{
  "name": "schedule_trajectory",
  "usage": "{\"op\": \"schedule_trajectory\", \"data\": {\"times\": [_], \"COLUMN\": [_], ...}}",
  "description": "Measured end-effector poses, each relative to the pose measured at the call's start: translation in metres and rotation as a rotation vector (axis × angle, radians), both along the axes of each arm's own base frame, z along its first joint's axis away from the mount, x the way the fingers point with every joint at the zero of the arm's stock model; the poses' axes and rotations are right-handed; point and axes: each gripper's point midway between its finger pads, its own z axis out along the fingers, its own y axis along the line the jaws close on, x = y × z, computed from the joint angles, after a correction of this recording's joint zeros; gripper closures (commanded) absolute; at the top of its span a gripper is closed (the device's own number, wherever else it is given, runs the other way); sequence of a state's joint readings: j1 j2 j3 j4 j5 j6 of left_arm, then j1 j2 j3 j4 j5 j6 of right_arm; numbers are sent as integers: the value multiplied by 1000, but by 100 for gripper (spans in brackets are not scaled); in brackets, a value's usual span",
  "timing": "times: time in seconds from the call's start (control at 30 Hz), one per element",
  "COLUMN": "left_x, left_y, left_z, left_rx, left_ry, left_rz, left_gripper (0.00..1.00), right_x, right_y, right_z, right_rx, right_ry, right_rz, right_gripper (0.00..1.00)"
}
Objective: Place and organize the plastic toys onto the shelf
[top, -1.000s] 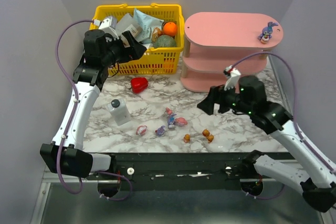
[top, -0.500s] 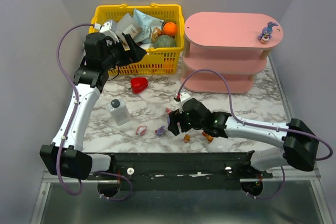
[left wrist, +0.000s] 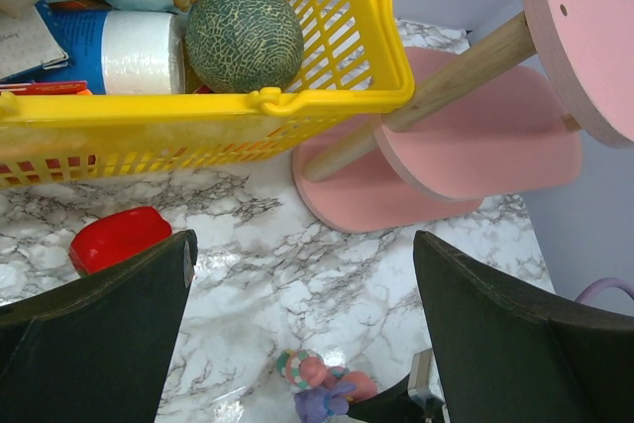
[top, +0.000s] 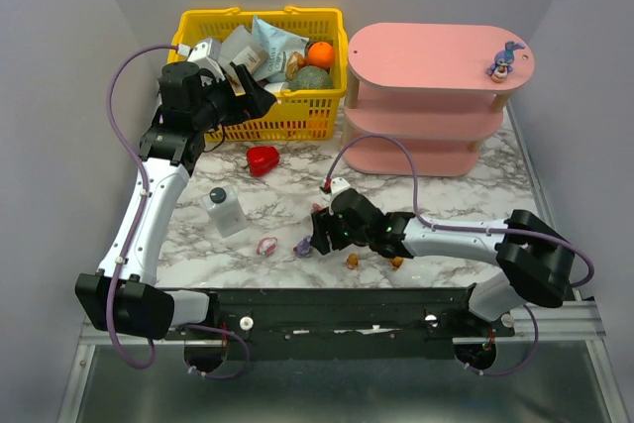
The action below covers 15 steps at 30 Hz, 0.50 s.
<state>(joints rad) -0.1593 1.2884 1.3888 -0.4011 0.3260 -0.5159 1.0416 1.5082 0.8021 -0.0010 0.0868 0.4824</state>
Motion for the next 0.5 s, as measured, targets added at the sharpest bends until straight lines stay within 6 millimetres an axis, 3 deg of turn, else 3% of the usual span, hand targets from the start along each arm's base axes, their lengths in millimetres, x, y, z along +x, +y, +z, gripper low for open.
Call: {"op": "schedule_trajectory", "data": {"times": [0.37, 0.5], "left_x": [0, 0], "left_y": [0, 0], "left_z": [-1, -2], "left_rx": [7, 8], "left_ry": [2, 2], "left_rz": [-2, -2], "left_gripper": [1, 1], "right_x": [9, 12], "right_y": [-8, -10], "right_z": [-23, -32], "right_rx": [-69, -95], "right_ry": [-2, -7], "right_rz": [-62, -72], "right_gripper": [33, 30]}}
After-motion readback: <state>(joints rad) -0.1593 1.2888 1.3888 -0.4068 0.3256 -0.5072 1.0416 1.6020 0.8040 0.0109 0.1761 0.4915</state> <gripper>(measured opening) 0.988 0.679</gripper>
